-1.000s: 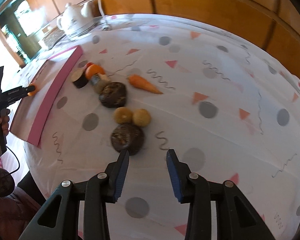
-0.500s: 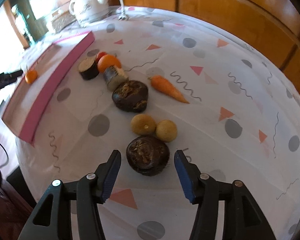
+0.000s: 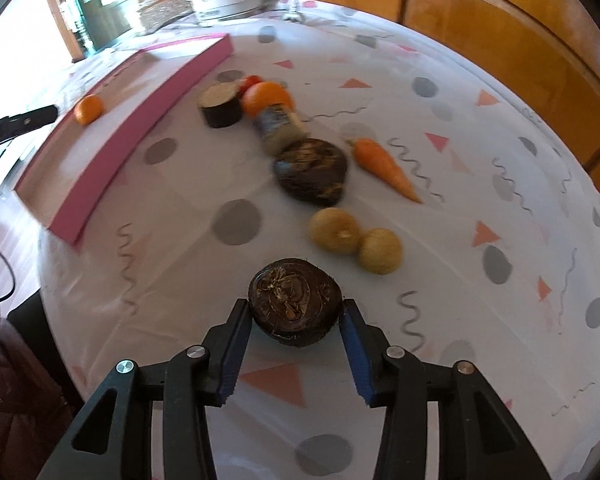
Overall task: Organize fruits
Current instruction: 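Carry the dark round cake into the pink tray and release it with the right gripper, then reach the left gripper to the cut cylindrical piece and grasp it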
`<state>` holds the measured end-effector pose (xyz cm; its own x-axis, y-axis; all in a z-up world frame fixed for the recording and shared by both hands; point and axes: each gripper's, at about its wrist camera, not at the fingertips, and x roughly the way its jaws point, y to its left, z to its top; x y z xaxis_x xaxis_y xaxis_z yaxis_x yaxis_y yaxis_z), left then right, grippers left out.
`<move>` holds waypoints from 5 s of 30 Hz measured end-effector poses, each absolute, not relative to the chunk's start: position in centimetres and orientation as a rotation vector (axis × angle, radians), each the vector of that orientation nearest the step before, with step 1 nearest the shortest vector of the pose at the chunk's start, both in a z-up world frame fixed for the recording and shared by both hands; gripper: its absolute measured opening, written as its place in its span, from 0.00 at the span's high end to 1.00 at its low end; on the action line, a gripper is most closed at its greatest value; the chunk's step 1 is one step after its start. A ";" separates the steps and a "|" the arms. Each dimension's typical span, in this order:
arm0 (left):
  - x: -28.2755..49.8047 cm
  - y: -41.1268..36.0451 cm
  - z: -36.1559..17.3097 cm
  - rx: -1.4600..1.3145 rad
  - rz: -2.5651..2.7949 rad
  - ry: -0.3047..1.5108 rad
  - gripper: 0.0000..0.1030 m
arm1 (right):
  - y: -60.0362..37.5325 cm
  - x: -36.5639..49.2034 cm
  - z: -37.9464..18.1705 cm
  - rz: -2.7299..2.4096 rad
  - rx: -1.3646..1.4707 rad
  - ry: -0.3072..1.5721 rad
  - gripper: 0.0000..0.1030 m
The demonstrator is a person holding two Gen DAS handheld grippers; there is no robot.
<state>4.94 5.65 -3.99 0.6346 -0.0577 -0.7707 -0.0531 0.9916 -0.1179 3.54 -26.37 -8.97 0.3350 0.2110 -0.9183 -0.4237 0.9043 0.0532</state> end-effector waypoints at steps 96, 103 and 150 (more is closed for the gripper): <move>3.2 -0.6 -1.7 0.052 -0.168 0.819 0.23 | -38.0 4.7 -6.1 -0.062 -0.035 1.098 0.52; 5.2 -3.9 -2.0 0.120 -0.268 0.846 0.29 | -39.5 5.2 -6.9 -0.095 0.020 1.137 0.52; 14.1 -10.3 -7.1 0.112 -0.411 1.022 0.66 | -52.2 2.7 -5.0 -0.518 0.439 1.025 0.52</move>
